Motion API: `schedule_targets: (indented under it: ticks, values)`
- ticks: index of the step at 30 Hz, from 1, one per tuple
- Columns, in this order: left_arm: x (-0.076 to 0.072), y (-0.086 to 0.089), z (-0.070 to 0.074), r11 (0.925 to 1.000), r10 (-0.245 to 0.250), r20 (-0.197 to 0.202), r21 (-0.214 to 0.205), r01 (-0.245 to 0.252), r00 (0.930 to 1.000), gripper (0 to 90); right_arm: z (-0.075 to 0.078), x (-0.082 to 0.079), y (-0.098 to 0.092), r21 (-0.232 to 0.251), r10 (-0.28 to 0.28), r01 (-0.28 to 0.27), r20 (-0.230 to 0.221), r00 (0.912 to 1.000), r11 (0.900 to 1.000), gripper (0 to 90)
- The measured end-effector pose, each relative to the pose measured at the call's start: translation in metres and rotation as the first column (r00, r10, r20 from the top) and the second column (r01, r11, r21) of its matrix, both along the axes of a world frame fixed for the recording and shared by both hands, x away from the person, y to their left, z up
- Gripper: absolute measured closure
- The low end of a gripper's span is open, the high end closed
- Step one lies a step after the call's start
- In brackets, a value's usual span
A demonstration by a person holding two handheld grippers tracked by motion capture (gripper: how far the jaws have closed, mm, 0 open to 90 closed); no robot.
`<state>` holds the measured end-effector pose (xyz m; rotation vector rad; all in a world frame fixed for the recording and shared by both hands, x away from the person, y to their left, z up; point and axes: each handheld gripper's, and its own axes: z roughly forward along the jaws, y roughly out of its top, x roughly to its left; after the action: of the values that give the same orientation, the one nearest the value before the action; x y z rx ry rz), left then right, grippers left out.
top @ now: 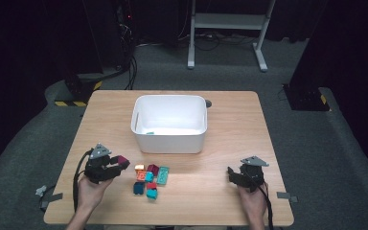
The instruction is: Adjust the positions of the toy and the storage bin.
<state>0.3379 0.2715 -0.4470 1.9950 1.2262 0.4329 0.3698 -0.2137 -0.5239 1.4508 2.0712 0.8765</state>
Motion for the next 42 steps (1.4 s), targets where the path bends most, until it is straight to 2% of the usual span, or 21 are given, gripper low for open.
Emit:
schedule_targets:
  ticks: [7, 9, 12, 20, 24, 27, 32, 38, 42]
  values:
    - [0.004, -0.001, 0.012, 1.0, 0.009, 0.002, 0.001, -0.009, 1.0, 58.6, 0.0, 0.001, 0.0, 0.001, 0.0, 0.0, 0.002, 1.0, 1.0, 27.0]
    - [0.003, -0.001, 0.017, 0.9999, 0.013, 0.001, -0.009, -0.013, 0.9999, 58.6, 0.0, 0.001, 0.0, 0.001, 0.0, 0.0, 0.002, 1.0, 1.0, 27.0]
    - [0.004, -0.002, 0.026, 0.9999, 0.012, 0.011, 0.0, -0.012, 0.9999, 58.6, 0.0, 0.001, 0.0, 0.002, 0.0, 0.0, 0.0, 1.0, 1.0, 27.0]
    - [0.016, -0.006, 0.049, 0.9994, -0.033, 0.05, -0.002, 0.033, 0.9982, 58.6, 0.0, 0.001, 0.0, -0.003, 0.002, -0.002, 0.003, 1.0, 1.0, 26.9]
    - [0.025, -0.008, 0.059, 0.9983, -0.052, 0.07, -0.025, 0.053, 0.9962, 58.6, 0.0, 0.001, 0.0, -0.003, 0.002, -0.002, 0.003, 1.0, 1.0, 26.9]
    - [0.031, -0.009, 0.065, 0.9951, -0.059, 0.066, -0.076, 0.064, 0.996, 58.6, 0.0, 0.001, 0.0, -0.004, 0.003, -0.003, 0.003, 1.0, 1.0, 26.7]
    - [0.041, -0.015, 0.076, 0.9947, -0.079, 0.072, -0.06, 0.084, 0.9943, 58.6, 0.0, 0.001, 0.0, -0.004, 0.003, -0.003, 0.004, 1.0, 1.0, 26.7]
    - [0.057, -0.014, 0.089, 0.9895, -0.078, 0.066, -0.117, 0.086, 0.9948, 58.6, 0.0, 0.0, 0.0, -0.001, 0.005, -0.005, 0.001, 1.0, 1.0, 26.5]
    - [0.068, -0.016, 0.095, 0.9893, -0.085, 0.054, -0.115, 0.09, 0.995, 58.6, 0.0, 0.0, 0.0, -0.001, 0.006, -0.006, 0.001, 1.0, 1.0, 26.5]
